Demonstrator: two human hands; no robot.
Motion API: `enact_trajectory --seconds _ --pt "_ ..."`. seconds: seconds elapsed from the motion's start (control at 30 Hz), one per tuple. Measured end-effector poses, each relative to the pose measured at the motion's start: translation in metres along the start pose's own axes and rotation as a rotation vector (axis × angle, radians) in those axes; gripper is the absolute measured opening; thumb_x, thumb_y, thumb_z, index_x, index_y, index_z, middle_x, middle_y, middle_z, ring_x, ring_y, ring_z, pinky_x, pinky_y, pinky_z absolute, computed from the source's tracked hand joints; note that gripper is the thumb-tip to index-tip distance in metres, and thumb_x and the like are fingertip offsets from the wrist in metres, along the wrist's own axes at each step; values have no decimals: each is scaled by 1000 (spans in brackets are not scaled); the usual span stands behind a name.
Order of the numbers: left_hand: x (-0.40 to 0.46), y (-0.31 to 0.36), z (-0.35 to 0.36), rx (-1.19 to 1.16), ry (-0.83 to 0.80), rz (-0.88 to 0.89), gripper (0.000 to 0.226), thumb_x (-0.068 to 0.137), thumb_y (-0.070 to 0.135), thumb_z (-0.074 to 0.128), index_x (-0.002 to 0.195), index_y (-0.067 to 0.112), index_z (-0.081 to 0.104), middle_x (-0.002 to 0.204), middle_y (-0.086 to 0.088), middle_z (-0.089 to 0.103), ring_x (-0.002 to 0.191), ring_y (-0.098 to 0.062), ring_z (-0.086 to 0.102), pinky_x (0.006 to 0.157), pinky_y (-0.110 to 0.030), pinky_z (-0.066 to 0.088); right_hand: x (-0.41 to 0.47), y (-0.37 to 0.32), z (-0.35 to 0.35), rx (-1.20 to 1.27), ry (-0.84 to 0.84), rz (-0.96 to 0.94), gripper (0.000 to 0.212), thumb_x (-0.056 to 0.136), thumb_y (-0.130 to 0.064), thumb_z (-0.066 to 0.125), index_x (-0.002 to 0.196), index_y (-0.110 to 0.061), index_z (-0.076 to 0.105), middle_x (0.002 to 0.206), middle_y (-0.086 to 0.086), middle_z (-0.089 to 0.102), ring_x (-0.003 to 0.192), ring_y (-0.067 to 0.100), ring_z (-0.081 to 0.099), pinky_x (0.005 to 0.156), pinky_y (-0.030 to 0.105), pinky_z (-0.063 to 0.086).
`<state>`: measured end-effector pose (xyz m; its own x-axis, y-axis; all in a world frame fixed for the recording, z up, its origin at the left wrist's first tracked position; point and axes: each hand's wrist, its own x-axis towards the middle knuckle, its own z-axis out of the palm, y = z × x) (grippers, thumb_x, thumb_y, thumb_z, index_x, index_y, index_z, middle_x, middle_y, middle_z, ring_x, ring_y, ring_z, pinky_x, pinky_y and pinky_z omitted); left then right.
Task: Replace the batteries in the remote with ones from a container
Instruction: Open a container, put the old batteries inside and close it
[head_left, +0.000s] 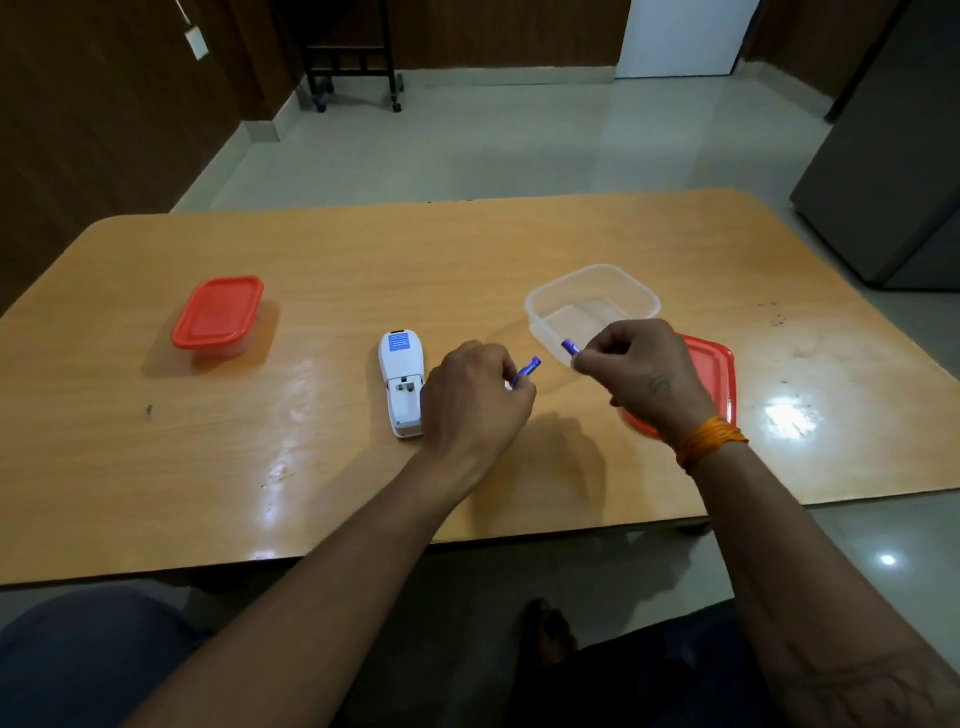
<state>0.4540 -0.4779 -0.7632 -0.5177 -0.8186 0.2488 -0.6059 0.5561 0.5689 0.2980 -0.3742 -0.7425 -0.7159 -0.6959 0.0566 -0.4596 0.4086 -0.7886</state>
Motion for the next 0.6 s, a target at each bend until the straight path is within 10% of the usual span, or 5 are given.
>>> enact_trajectory --seconds 0.6 --pt "113 74 62 448 -297 155 33 83 11 68 64 21 43 66 0 42 69 -27 52 53 -28 31 106 22 -7 -674 110 73 20 81 -32 80 88 -14 76 87 12 71 72 35 60 63 31 44"
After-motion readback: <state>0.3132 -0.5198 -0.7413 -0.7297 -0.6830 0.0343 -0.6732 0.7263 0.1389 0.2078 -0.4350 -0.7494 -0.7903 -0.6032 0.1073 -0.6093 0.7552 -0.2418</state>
